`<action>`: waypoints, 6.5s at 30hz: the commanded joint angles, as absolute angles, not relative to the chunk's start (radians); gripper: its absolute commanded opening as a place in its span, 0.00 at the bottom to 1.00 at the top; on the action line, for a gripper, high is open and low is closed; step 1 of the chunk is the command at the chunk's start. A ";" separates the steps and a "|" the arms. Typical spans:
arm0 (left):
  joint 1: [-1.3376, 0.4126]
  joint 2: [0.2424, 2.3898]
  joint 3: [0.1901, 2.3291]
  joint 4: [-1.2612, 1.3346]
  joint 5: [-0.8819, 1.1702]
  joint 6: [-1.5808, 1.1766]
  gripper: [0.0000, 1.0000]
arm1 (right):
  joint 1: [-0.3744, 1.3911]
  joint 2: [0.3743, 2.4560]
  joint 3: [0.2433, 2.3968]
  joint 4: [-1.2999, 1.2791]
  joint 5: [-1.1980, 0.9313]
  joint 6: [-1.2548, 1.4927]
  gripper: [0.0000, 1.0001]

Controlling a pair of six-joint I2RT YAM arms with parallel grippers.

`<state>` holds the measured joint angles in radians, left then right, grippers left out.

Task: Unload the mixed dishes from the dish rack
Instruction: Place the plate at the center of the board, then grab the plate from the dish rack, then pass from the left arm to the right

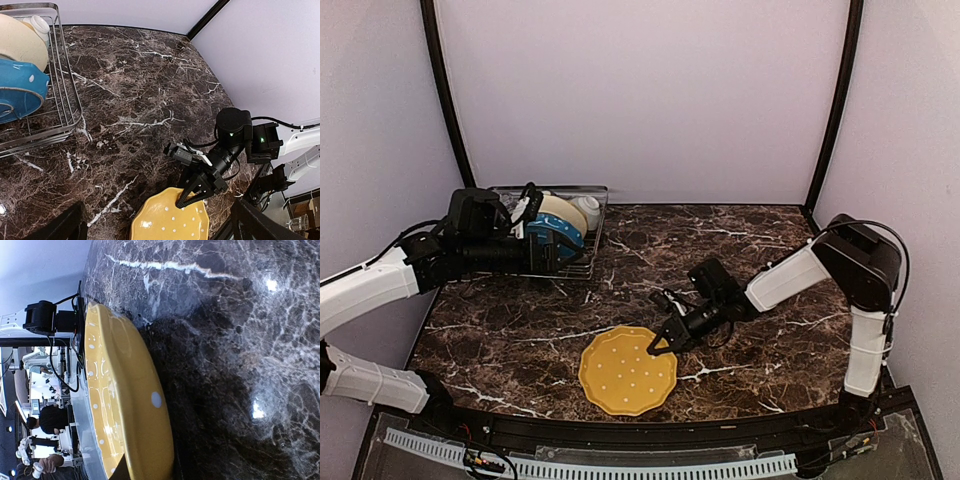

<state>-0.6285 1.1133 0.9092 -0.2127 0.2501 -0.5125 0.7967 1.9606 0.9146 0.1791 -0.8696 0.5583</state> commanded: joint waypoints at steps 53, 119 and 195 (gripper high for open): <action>-0.359 1.483 1.306 -0.578 -0.028 -1.445 0.89 | 0.754 1.457 0.805 -0.198 0.147 0.457 0.97; -0.365 1.783 1.771 -0.851 -0.216 -1.602 0.14 | 0.659 1.324 0.769 -0.193 0.038 0.491 0.99; -0.422 1.000 0.749 0.395 0.775 -0.914 0.01 | 0.684 1.514 0.799 0.519 -0.605 0.860 0.99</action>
<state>-0.4110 1.0336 0.7837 0.0875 0.6682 -0.9588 0.6758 1.4734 0.7948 0.1978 -0.4446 0.6857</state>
